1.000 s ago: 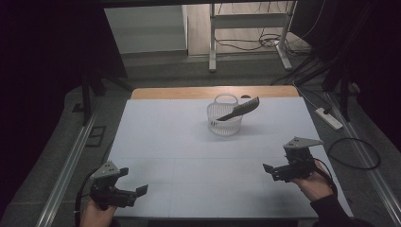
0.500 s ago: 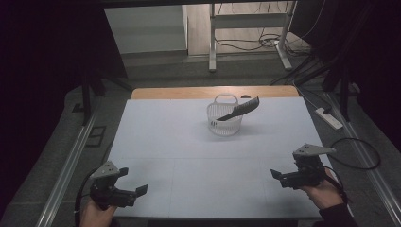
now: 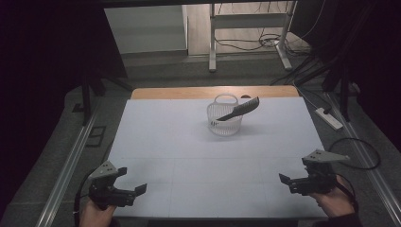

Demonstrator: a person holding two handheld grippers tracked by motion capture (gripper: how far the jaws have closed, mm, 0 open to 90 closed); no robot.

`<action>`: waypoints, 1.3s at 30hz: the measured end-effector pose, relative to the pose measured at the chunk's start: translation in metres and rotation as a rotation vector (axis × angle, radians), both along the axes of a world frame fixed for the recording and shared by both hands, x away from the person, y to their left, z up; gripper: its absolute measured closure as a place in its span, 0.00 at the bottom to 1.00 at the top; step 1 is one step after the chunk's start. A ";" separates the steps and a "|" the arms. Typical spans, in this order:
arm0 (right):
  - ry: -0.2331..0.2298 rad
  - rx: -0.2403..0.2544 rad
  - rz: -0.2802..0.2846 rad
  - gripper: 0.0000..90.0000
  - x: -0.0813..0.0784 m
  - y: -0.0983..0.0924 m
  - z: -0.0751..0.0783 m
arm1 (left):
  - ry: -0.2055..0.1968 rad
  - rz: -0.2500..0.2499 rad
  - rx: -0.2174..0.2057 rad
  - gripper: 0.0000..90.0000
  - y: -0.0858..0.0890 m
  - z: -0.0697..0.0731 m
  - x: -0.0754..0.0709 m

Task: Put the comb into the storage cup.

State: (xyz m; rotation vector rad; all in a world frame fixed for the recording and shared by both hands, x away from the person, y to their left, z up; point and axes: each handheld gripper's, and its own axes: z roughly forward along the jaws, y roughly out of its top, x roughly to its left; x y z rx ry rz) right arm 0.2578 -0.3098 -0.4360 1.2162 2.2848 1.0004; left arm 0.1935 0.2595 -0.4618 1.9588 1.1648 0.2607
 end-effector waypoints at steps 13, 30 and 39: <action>0.000 0.000 -0.046 0.00 -0.016 -0.018 -0.001 | -0.003 0.007 0.006 0.00 0.001 0.000 -0.001; 0.032 -0.033 -0.094 0.00 -0.033 -0.032 -0.005 | -0.008 0.027 0.014 0.00 0.004 0.001 -0.003; 0.051 -0.082 -0.111 0.00 -0.039 -0.034 -0.005 | -0.005 0.032 0.020 0.00 0.005 0.001 -0.003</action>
